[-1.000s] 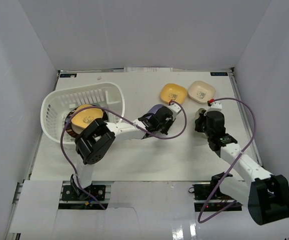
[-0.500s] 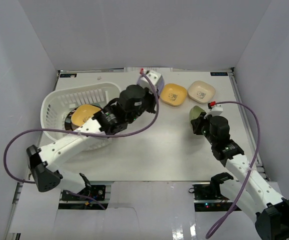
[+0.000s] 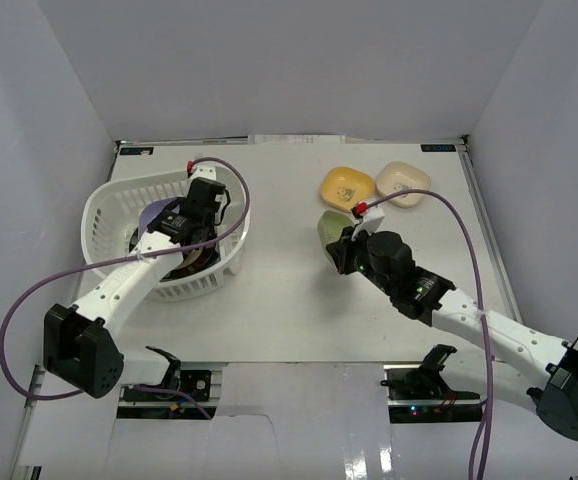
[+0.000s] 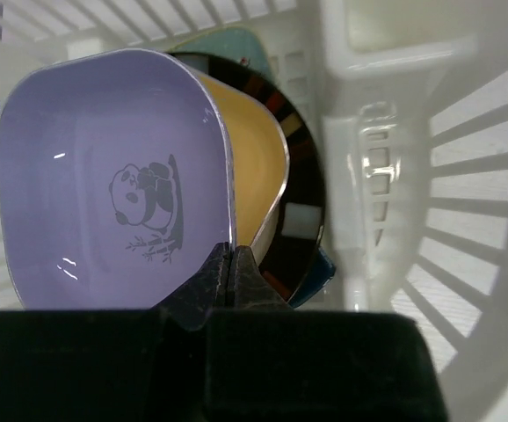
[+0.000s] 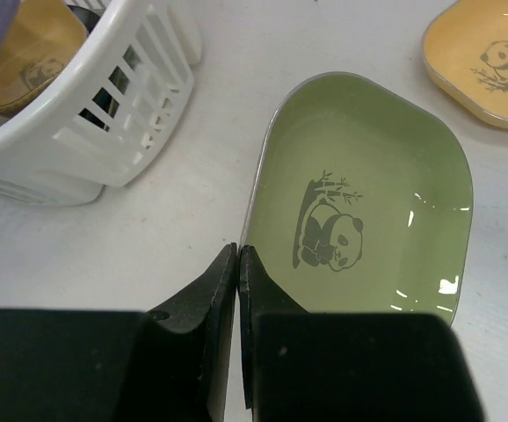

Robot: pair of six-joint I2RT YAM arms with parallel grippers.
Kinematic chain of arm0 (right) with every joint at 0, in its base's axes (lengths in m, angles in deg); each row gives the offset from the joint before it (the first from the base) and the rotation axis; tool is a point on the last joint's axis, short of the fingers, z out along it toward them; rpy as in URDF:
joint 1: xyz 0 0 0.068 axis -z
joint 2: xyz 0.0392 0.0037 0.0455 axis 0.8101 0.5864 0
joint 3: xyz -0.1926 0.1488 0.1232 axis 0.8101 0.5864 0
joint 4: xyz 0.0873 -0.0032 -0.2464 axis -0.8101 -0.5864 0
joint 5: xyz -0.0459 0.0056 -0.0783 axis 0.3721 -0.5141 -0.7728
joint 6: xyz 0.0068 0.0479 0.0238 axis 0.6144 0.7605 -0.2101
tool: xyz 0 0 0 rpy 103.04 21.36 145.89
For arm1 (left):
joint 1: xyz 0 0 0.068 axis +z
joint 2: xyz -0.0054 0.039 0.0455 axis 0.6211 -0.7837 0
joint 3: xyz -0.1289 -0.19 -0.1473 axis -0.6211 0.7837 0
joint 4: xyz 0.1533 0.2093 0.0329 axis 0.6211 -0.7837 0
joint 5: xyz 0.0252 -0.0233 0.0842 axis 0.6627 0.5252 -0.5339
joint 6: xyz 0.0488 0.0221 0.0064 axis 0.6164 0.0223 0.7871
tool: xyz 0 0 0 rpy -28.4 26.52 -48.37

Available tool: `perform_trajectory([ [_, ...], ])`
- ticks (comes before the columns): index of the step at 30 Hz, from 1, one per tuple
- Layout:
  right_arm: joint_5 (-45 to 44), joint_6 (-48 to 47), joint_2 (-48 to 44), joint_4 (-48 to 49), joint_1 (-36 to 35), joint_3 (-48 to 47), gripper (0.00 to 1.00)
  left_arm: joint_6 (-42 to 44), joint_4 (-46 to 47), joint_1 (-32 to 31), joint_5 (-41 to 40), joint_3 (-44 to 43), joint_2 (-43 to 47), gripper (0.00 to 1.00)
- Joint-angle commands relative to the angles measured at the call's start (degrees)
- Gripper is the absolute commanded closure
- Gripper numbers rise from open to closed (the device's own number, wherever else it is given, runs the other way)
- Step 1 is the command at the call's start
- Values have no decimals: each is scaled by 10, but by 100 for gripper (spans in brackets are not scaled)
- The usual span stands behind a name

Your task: Place the plates into the plastic bin on the countertop

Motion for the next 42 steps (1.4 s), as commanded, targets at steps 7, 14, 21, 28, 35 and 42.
perform_trajectory([
  [7,-60,-10,71,65,-91,-55,92,11,41,34,3,9,-19,100],
  [14,-80,-14,91,76,-118,-62,92,54,81,35,85,25,3,100],
  [21,-90,-25,79,69,-131,-75,92,57,74,35,39,33,-13,79],
  [28,-109,-39,71,60,-161,-95,92,42,72,35,40,21,-3,23],
  [35,-112,-91,143,66,-198,-179,92,-14,85,34,181,-43,125,5],
  [42,-41,-194,265,104,-218,-309,92,-93,108,35,257,-99,278,2],
])
